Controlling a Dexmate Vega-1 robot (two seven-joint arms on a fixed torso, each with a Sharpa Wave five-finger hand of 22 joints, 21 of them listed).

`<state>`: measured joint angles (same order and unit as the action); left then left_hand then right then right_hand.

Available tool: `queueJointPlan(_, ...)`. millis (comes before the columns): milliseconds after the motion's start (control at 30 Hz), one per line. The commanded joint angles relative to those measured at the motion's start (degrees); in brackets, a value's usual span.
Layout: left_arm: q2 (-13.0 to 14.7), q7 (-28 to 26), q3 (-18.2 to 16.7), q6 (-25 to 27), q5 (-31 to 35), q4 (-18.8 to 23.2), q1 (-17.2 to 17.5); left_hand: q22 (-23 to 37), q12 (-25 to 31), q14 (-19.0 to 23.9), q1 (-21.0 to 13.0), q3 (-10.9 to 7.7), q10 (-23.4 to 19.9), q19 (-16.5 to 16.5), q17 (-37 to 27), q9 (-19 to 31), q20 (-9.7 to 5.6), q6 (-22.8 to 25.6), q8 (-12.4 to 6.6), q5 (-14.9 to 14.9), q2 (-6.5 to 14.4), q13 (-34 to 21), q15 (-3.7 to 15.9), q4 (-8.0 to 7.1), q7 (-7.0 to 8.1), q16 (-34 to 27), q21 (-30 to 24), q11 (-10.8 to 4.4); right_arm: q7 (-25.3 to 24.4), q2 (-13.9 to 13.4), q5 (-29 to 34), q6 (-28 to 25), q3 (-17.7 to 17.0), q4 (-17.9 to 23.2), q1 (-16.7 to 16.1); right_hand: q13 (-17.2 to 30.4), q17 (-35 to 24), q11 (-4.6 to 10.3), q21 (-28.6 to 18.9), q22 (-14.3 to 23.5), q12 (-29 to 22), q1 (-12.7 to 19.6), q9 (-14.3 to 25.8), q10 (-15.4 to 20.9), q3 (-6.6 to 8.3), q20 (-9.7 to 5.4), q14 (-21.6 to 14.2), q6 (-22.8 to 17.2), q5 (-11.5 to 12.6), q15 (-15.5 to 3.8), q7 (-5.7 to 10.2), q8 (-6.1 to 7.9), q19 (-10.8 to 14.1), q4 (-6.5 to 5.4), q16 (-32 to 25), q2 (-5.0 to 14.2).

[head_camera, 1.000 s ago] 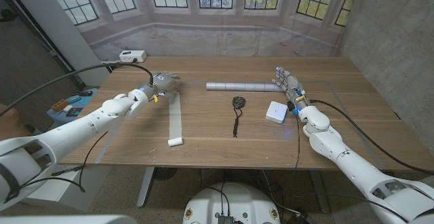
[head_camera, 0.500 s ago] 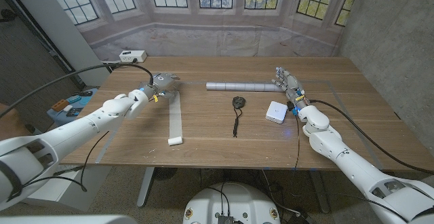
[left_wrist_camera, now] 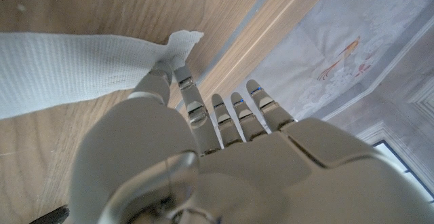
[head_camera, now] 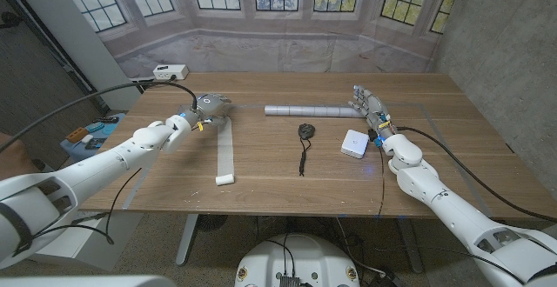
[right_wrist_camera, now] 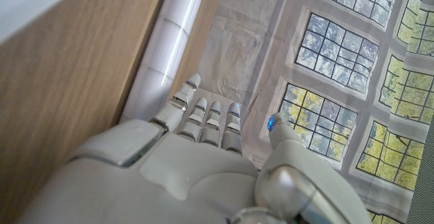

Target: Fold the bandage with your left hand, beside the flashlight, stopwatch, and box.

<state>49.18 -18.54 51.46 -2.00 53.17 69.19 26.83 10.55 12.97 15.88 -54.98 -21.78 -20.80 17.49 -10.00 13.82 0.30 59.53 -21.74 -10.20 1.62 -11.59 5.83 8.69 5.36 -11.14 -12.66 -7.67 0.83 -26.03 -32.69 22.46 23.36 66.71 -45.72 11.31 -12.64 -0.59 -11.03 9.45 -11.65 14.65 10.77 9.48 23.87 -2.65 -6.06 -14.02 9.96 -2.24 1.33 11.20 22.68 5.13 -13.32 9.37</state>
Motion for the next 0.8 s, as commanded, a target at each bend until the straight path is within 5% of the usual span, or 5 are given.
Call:
queueJointPlan(33, 0.0, -0.8, 0.5, -0.1, -0.2, -0.2, 0.2, 0.1, 0.4, 1.0, -0.8, 0.11, -1.1, 0.7, -0.3, 0.8, -0.08, 1.4, -1.03, 0.0, 0.1, -0.3, 0.12, 0.28, 0.41, -0.3, 0.0, -0.20, 0.1, -0.1, -0.1, -0.2, 0.1, 0.4, -0.2, 0.3, -0.2, 0.27, 0.0, 0.3, 0.1, 0.6, 0.2, 0.3, -0.14, -1.48, -0.7, -0.6, 0.0, -0.67, -0.03, 0.00, 0.4, -0.06, -0.1, 0.08)
queueJointPlan(800, 3.4, 1.6, -1.9, 1.2, 0.5, 6.4, 2.7, 0.2, 0.6, 2.2, -1.1, 0.04, -2.4, 0.9, -0.6, 2.2, -0.24, 2.3, -2.86, -0.1, 0.6, -0.4, 0.60, 0.10, 0.14, -0.6, 0.0, -0.15, 0.4, -0.7, -0.5, 0.4, -0.3, 2.1, -1.8, 0.3, -0.3, 0.11, 0.0, 0.3, 0.1, 0.7, 0.2, 0.3, -0.17, -1.46, -0.7, -0.6, 0.0, -0.60, -0.06, 0.00, 0.4, -0.07, -0.1, 0.07)
